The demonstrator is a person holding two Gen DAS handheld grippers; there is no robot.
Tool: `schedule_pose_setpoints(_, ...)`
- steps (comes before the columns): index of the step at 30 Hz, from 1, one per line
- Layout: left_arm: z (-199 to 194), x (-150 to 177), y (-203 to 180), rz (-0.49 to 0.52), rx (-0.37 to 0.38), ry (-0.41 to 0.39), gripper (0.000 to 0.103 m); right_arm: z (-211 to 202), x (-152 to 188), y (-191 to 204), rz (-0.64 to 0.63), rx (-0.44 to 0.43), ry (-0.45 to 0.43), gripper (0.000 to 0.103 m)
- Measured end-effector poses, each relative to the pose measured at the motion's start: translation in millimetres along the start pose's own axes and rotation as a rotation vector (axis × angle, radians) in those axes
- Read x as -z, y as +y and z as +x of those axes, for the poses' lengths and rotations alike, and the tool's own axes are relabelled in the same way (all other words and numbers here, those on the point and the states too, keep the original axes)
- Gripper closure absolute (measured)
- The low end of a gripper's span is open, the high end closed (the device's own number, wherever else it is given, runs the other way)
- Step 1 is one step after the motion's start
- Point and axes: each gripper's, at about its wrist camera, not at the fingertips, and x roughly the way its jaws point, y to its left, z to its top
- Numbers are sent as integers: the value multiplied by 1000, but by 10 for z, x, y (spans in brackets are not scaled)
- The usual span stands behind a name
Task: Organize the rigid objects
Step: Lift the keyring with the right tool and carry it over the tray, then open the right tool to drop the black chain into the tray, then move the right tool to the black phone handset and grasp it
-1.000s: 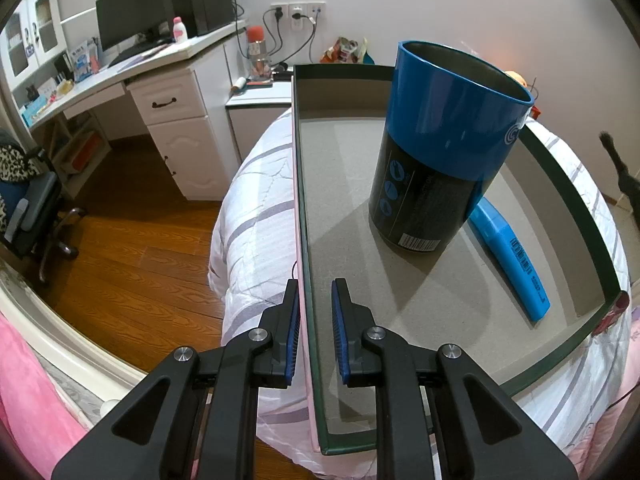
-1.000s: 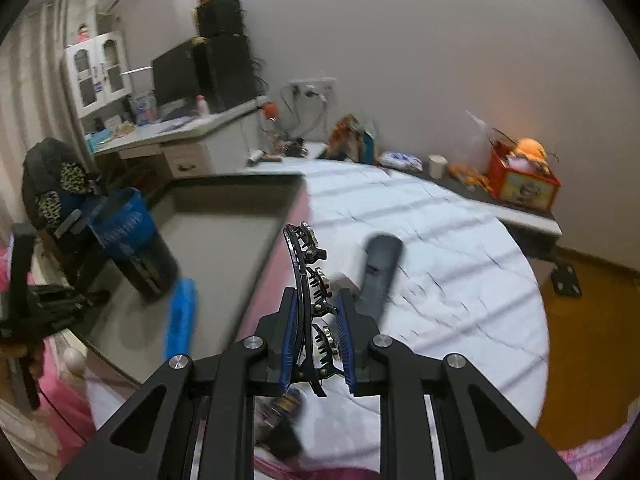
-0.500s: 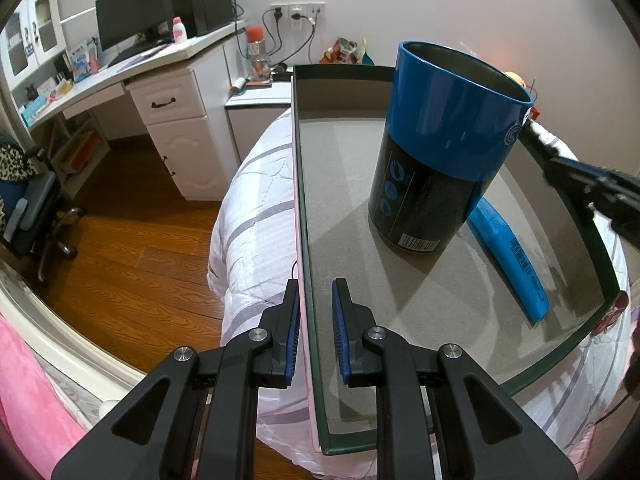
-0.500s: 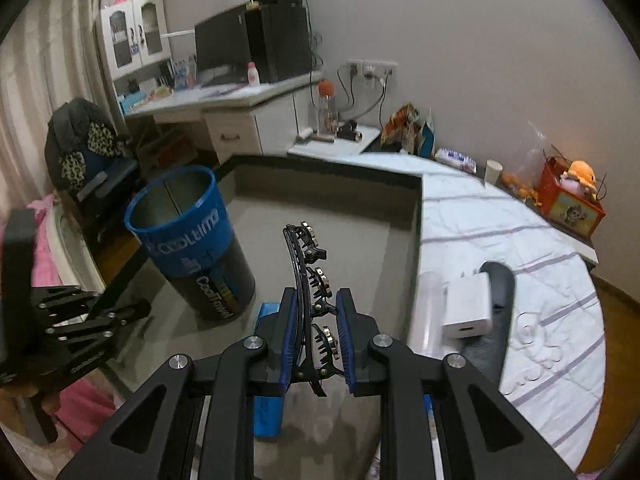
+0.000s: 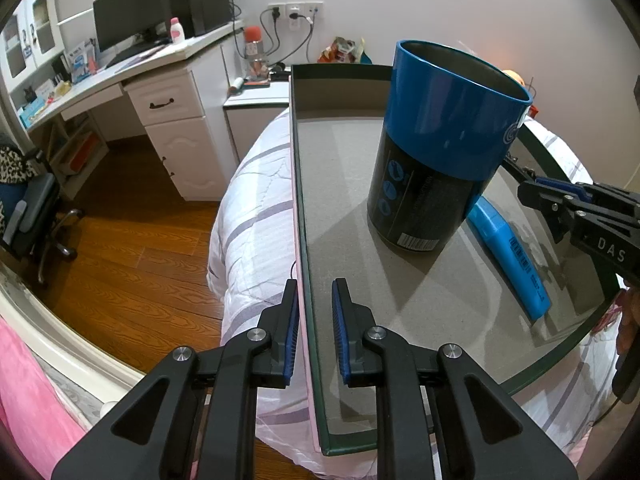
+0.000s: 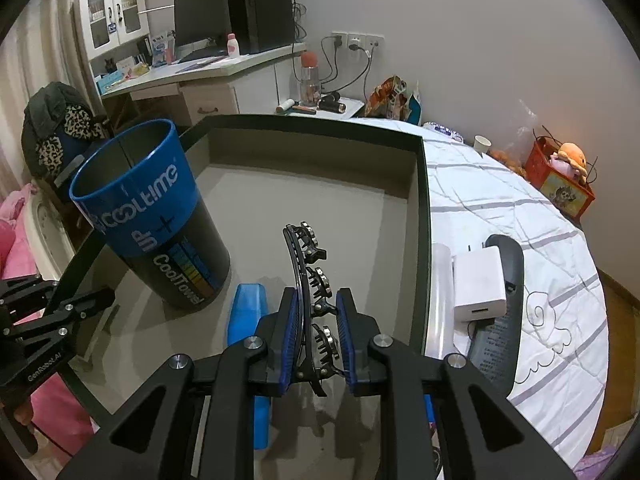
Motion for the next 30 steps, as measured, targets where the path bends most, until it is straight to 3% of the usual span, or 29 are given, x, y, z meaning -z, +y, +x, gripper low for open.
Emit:
schedule_pose_setpoints(2,7,-15,-8,1,0,1,88,-12,0,-8,3,-3,-8,80)
schedule_pose_setpoints(5,2,-9,-1,0,1,1,88,-85,4,-33,5,6,-33,53)
schedule_pose_setpoints(6,2,-8,-1,0,1,0,88,-121,5,-42,9,14,-45,49)
schedule_pose_setpoints(16,-1,-3,6,0,2,-1,89,-688,54,-313,61,32,-166,49)
schedule_pose_setpoints(21,15,-28,-14,-4,-1,0,89,-997,205,-627,120,90,-214,41)
schedule_pose_setpoints(30,2,34,-12,-6,-13,-1,89,-929,521,-1050,206,157,-150,41)
